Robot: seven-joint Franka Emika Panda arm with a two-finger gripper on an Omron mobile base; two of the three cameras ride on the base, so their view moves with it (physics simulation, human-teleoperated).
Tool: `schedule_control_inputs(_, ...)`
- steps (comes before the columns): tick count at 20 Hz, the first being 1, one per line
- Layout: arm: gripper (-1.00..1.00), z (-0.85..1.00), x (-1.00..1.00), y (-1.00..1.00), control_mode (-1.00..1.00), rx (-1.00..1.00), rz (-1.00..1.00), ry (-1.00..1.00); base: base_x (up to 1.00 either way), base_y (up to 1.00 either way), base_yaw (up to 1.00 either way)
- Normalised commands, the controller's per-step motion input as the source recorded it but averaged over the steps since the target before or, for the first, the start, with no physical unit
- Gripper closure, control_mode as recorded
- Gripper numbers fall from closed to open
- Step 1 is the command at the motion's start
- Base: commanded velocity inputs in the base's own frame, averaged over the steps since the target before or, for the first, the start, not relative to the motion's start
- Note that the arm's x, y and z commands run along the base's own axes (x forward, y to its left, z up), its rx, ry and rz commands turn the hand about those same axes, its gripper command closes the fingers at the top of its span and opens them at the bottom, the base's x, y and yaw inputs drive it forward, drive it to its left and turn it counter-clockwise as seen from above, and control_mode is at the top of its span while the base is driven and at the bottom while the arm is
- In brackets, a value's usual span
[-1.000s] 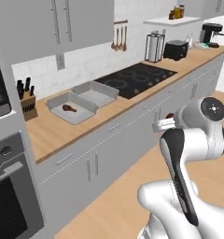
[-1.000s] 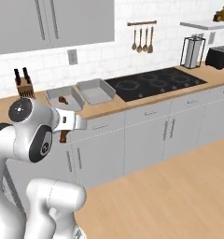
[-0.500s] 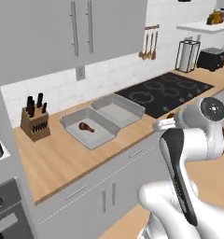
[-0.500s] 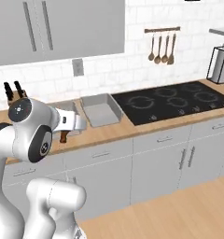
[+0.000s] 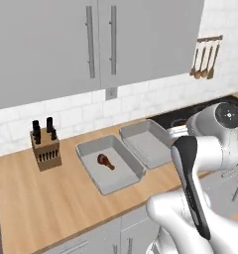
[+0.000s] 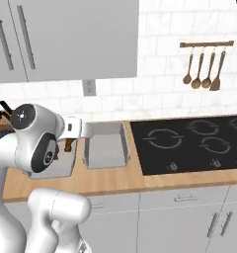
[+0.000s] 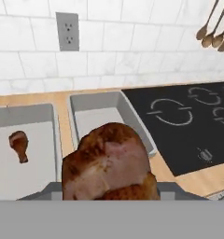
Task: Place one squash and one chicken drumstick in each tupperware on the nearby counter, to pack two identical lunches.
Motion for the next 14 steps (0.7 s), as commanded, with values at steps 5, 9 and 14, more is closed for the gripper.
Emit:
schedule_control_inputs(5,1.0,0.0,0.0,0.0,1.0,0.0,0.0,0.0,0.96,-0.16,0.45)
schedule_control_inputs(9,1.0,-0.19,0.18,0.0,-1.0,0.0,0.11,0.09,0.5,0.0,0.36)
schedule_control_inputs(14,1.0,-0.7,0.95,-0.39,-1.0,0.0,0.36,0.33,0.0,0.0,0.0)
